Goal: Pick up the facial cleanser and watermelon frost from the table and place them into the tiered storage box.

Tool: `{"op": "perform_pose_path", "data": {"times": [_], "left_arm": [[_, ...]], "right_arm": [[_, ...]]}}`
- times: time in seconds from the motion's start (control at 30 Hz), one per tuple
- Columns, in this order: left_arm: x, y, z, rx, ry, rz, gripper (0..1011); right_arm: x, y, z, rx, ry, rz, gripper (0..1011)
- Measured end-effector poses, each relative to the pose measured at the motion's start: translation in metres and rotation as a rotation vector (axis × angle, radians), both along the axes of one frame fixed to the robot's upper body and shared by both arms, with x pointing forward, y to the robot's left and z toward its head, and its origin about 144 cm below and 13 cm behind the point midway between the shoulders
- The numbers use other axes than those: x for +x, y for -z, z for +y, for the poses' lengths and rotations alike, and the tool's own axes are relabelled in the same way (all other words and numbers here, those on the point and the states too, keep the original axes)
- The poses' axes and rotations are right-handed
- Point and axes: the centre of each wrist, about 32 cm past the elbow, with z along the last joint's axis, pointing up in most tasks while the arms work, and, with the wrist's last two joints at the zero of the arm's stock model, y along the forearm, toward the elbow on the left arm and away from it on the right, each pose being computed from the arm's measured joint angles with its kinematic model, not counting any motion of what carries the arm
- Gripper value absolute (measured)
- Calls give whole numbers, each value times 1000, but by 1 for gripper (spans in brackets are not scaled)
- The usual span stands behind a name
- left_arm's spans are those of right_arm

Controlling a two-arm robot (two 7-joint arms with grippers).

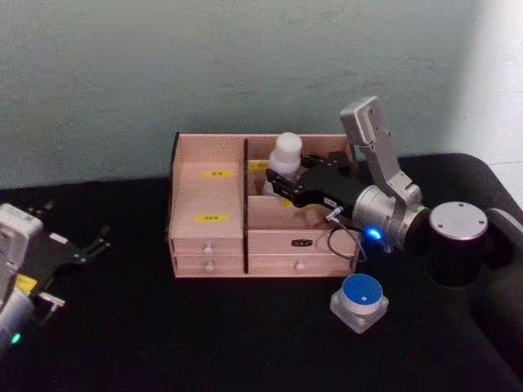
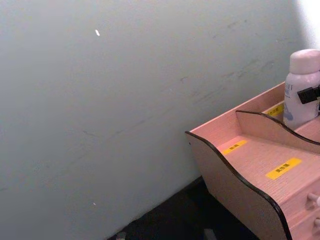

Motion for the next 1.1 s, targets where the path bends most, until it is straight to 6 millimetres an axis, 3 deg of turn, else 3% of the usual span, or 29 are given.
{"op": "perform_pose_path", "data": {"times": [0.7, 1.1], "left_arm": [[0, 0, 0, 0, 0, 0, 1001], [0, 0, 0, 0, 0, 0, 1001]], "right_arm": [[0, 1, 0, -5, 5, 7, 594], [0, 0, 0, -4, 4, 6, 917]]}}
